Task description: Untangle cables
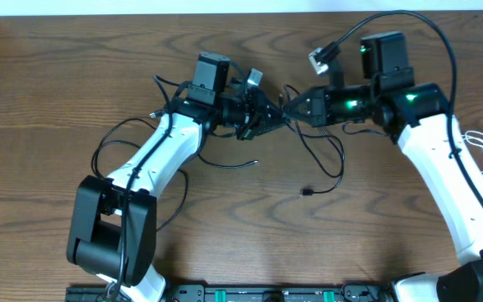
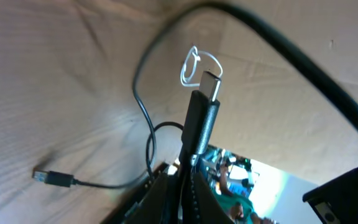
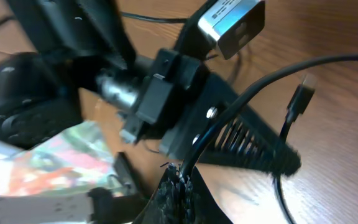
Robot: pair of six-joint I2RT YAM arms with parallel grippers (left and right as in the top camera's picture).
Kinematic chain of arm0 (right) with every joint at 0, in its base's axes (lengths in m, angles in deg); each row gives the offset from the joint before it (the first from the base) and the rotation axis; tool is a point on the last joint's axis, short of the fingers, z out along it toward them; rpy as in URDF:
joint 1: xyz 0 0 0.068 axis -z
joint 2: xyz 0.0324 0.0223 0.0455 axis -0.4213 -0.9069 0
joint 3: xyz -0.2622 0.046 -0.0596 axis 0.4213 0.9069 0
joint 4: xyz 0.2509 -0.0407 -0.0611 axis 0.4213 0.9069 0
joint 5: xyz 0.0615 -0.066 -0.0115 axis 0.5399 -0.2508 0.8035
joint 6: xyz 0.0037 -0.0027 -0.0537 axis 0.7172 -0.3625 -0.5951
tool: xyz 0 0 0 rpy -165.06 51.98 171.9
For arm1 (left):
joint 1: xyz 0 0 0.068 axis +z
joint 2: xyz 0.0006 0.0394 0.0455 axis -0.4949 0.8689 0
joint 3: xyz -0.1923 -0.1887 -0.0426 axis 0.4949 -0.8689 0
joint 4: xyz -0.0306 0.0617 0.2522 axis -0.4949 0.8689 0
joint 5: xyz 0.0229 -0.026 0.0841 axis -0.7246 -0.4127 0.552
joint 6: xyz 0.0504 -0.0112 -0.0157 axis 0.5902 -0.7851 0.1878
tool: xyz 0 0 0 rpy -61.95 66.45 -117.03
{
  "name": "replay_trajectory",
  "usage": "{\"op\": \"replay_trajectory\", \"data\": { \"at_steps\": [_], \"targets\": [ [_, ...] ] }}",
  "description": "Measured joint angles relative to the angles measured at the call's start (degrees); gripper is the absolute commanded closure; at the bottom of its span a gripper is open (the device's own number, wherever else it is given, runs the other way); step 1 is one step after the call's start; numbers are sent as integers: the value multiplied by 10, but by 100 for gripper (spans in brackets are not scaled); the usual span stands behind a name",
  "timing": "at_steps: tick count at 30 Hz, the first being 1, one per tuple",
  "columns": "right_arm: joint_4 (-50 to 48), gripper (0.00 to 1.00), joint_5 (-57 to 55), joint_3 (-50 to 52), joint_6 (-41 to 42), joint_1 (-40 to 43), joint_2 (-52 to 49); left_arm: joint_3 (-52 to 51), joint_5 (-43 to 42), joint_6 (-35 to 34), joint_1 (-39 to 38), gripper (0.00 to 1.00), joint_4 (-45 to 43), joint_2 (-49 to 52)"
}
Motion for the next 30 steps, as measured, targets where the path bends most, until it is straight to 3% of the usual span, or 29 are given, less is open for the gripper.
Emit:
{"op": "replay_trajectory", "data": {
  "at_steps": [10,17,19,23,30],
  "targets": [
    [-12,91,-96,0,-8,-27,0,0,-14,0,-30,92,0,0],
    [-14,37,-122,0,-12,-27,1,0,-32,0,-45,92,-1,0],
    [-11,32,-135,0,-18,-24,1,0,-37,-1,-44,92,-2,0],
    [6,27,-154,0,-20,-25,2,0,-42,0,-43,92,-18,0],
    [56,31,-193,-1,-27,-26,6,0,-53,-11,-40,92,-32,5]
  ]
}}
